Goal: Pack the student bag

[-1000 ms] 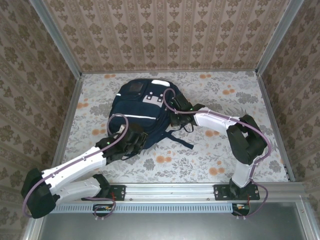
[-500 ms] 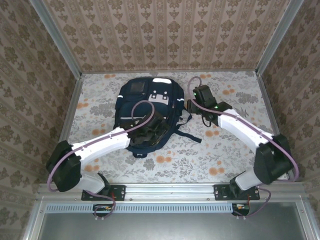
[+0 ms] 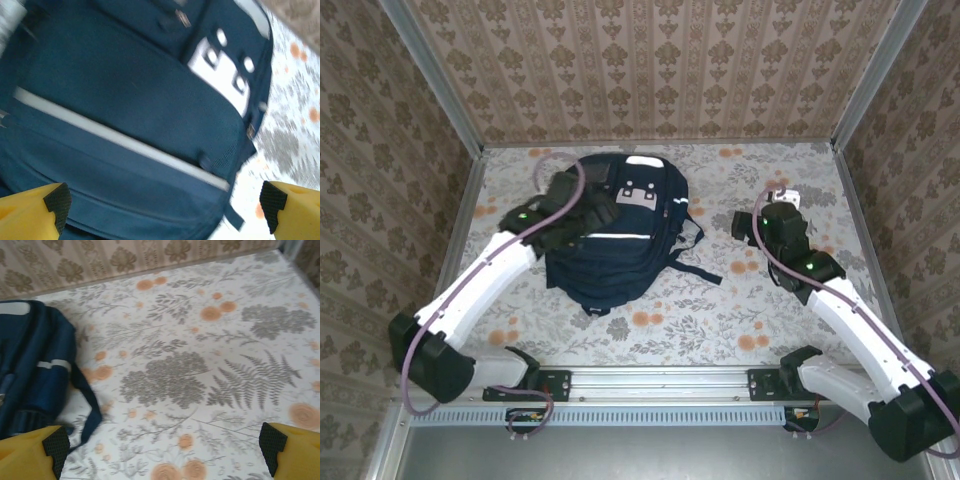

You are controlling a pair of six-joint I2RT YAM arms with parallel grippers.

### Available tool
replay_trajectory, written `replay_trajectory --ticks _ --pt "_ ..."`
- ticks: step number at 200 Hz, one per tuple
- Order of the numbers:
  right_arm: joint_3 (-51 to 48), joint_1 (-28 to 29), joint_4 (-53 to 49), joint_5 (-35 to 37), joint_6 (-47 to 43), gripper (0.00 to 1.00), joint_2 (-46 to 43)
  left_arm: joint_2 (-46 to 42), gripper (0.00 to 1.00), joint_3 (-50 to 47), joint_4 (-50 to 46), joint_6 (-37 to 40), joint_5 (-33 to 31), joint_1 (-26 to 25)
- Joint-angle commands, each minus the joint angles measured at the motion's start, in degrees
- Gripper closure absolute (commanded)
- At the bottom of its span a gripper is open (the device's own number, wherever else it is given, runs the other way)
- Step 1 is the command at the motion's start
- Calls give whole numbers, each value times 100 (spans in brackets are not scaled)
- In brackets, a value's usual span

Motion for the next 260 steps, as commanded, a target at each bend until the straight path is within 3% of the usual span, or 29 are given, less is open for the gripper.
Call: replay_trajectory --ticks 1,13,30,49,82,123,134,142,161,174,198,234,260 --pt "-432 -59 492 664 -509 0 -252 -231 0 -481 -118 1462 96 1048" --pt "-801 -66 959 749 -889 0 -284 -253 0 -743 79 1891 104 1619" --pt "-1357 -93 1844 874 -1503 0 -270 -255 0 -1166 583 2644 -457 2110" --pt "-2019 -196 3050 874 -2074 0 -92 -281 0 -1834 1577 3519 -769 2451" --pt "-2217 -605 4057 590 -1828 1 727 -105 0 -3007 3627 4320 -1296 2726" --pt "-2133 -829 5677 546 -1927 0 2213 558 0 -3779 6041 4576 -902 2859" --pt "-2070 -900 5975 339 -2072 0 2446 807 0 -3965 6782 4765 -844 2859" --pt "-2066 -940 6210 140 -2236 0 2666 872 0 -3855 6686 4969 -655 2865" --pt "-2103 -1231 6705 -291 -2127 0 3082 961 0 -4122 7583 5445 -481 2811" --pt "-2091 -1412 6468 -673 -1973 0 2992 1091 0 -4407 8209 5446 -305 2888" --pt "-2523 -1609 7726 -908 -1867 0 3395 1577 0 -4751 9315 5601 19 2893" --pt "-2322 -1647 7099 -902 -1761 0 3291 1532 0 -4710 9155 5568 224 2958" --pt "-2339 -1654 7173 -902 -1774 0 3316 1521 0 -4682 9097 5636 -70 2811"
